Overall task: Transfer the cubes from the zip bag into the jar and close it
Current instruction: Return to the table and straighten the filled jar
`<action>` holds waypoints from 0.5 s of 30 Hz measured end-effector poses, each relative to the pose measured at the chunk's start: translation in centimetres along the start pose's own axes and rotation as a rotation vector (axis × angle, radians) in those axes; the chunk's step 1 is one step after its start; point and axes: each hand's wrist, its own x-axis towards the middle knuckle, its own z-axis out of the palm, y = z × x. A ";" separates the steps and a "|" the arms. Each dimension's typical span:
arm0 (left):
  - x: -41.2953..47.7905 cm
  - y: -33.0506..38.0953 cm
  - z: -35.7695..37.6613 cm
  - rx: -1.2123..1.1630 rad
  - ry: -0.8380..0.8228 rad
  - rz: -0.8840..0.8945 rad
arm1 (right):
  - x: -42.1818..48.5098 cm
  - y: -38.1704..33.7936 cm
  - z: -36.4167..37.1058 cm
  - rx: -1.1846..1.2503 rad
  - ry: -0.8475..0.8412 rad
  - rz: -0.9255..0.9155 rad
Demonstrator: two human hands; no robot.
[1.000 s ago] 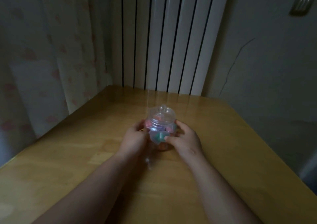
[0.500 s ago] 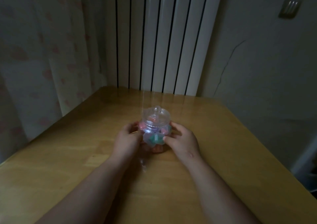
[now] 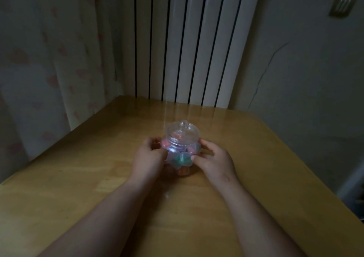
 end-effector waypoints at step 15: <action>-1.3 0.0 0.6 0.109 0.044 0.033 | 0.3 -0.7 0.6 -0.014 0.105 0.062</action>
